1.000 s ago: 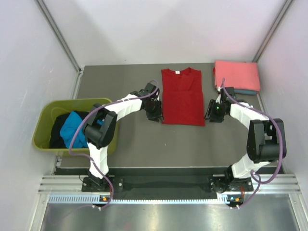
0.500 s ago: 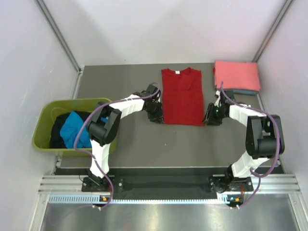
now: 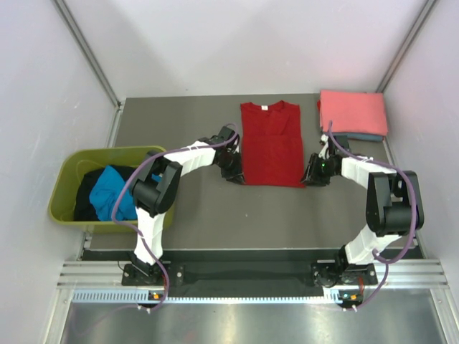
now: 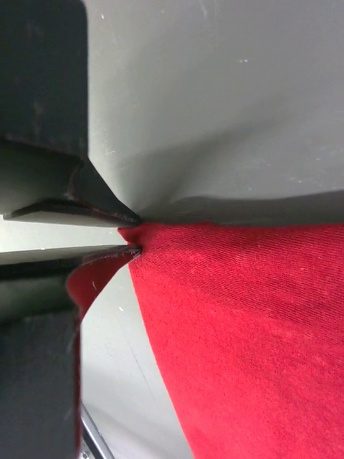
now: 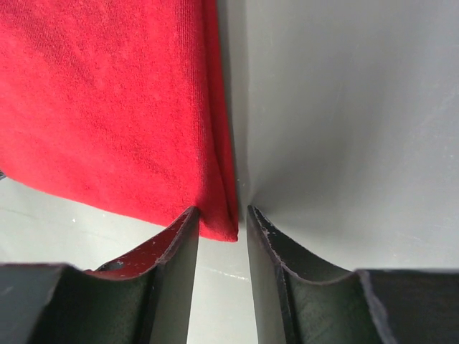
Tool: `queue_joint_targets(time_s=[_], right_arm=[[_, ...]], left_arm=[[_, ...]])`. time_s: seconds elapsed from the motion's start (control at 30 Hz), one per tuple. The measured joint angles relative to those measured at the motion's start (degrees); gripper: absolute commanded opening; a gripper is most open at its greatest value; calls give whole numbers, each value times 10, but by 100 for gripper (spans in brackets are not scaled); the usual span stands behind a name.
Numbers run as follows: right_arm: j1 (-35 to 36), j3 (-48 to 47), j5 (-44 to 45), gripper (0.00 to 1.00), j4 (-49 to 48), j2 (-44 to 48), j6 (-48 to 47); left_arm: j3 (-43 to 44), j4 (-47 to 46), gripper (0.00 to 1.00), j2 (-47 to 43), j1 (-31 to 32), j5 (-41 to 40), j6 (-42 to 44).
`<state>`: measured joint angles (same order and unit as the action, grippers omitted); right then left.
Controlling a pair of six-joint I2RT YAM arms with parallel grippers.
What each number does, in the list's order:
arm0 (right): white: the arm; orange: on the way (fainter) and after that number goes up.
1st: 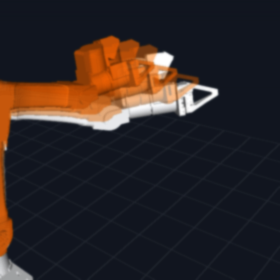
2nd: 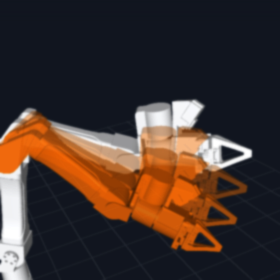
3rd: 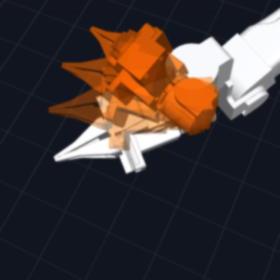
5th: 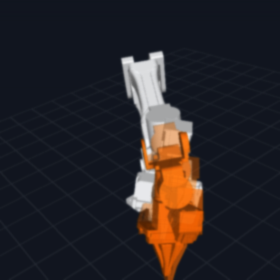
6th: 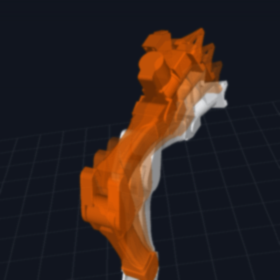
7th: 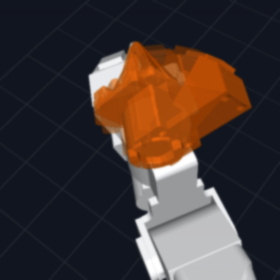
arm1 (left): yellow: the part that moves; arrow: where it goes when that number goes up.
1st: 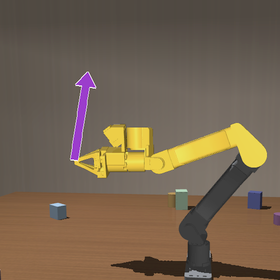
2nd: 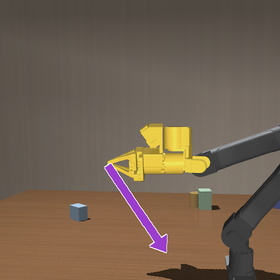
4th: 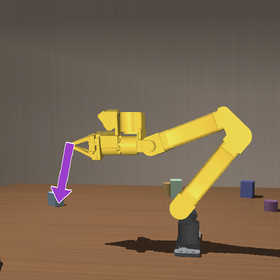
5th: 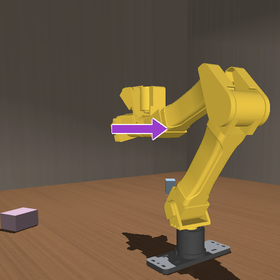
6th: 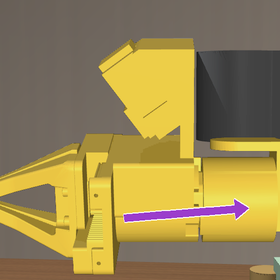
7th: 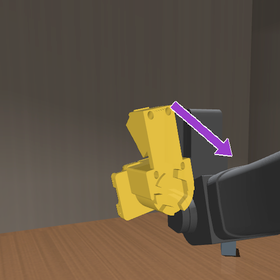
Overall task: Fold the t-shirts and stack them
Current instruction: Fold the tshirt
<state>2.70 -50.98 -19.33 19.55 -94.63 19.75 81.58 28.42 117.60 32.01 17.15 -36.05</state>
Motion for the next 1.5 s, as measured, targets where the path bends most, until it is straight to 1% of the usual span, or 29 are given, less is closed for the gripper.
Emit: queue_joint_targets(time_s=[0.03, 0.1, 0.17, 0.23, 0.33, 0.37, 0.4, 0.6, 0.77, 0.87, 1.13, 1.23, 1.37, 1.5], right_arm=[[0, 0, -1, 33, -1, 0, 0], [0, 3, -2, 33, -5, 0, 0], [0, 4, -5, 31, -7, 0, 2], [0, 6, -6, 30, -10, 0, 4], [-1, 12, -9, 15, -17, 1, 9], [-1, 15, -9, 4, -20, 1, 11], [-2, 18, -10, 0, -22, 1, 12], [-2, 31, -4, 0, -33, 10, 22], [-2, 60, 14, 0, -28, 44, 31], [-2, 92, 29, 0, -3, 92, 42], [-3, 151, 53, 0, 56, 234, 56], [-3, 163, 51, 0, 64, 245, 58], [-3, 172, 51, 0, 84, 264, 64], [-3, 172, 58, 0, 115, 325, 79]], left_arm=[[0, 0, 15, 0, 0, 1, -1], [0, -2, 6, 1, 0, 2, -3], [0, -2, 0, 2, 0, 4, -3], [0, -3, 0, 3, 0, 6, -3], [-1, -4, 0, 3, 0, 7, -3], [-1, -4, 0, 3, 0, 8, -3], [0, -4, 0, 3, 0, 8, -3], [-9, -10, 0, -2, 0, 7, -13], [-57, -18, 0, -41, 4, -2, -33], [-76, -12, 0, -71, 19, -14, -41], [-122, -5, 0, -166, 88, -61, -55], [-145, -8, 0, -184, 89, -63, -61], [-161, -5, 0, -185, 90, -71, -66], [-163, 5, 0, -200, 100, -84, -75]])
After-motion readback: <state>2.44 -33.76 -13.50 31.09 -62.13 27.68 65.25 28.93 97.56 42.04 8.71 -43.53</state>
